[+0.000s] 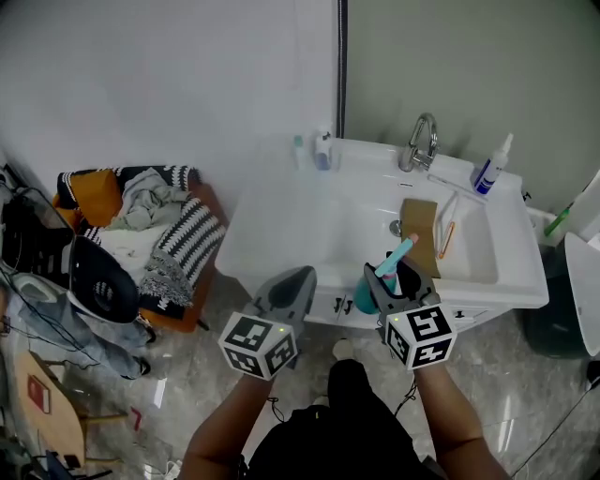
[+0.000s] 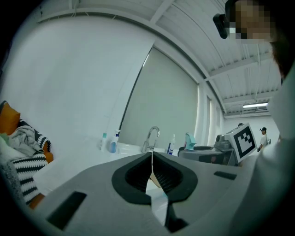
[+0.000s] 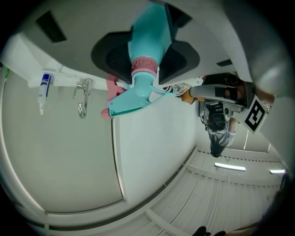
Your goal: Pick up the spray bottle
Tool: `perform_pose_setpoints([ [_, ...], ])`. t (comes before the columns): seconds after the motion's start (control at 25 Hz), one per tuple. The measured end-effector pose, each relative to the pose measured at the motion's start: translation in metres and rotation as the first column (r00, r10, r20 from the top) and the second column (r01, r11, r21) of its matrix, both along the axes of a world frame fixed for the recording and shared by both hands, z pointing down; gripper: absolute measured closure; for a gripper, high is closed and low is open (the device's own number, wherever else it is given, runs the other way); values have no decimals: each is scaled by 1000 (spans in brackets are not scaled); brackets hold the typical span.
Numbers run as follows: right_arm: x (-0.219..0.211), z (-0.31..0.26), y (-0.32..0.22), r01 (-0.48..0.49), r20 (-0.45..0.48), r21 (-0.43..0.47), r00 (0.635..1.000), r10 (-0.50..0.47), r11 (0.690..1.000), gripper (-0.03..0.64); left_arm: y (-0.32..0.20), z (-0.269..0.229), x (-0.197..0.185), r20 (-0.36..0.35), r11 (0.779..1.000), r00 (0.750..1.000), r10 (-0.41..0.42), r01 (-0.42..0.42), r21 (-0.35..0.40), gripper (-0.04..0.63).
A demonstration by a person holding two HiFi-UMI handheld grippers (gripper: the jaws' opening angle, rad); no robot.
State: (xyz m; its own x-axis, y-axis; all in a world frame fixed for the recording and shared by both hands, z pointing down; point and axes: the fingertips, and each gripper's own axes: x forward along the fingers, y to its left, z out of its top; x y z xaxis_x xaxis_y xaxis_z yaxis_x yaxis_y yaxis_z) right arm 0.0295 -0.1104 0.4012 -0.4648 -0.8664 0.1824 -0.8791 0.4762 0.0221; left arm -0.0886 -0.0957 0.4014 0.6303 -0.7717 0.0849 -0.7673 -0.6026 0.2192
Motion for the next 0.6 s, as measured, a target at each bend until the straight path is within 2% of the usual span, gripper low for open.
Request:
perform_pose_setpoints([
  [0.2, -4, 2, 22, 4, 21, -2, 1000, -4, 1000, 443, 19, 0, -6, -14, 1000, 1000, -6, 6, 1, 586],
  [0.6, -10, 1, 46, 16, 3, 3, 1000, -16, 1000, 445, 38, 2, -9, -7, 1000, 1000, 16, -16, 6, 588],
])
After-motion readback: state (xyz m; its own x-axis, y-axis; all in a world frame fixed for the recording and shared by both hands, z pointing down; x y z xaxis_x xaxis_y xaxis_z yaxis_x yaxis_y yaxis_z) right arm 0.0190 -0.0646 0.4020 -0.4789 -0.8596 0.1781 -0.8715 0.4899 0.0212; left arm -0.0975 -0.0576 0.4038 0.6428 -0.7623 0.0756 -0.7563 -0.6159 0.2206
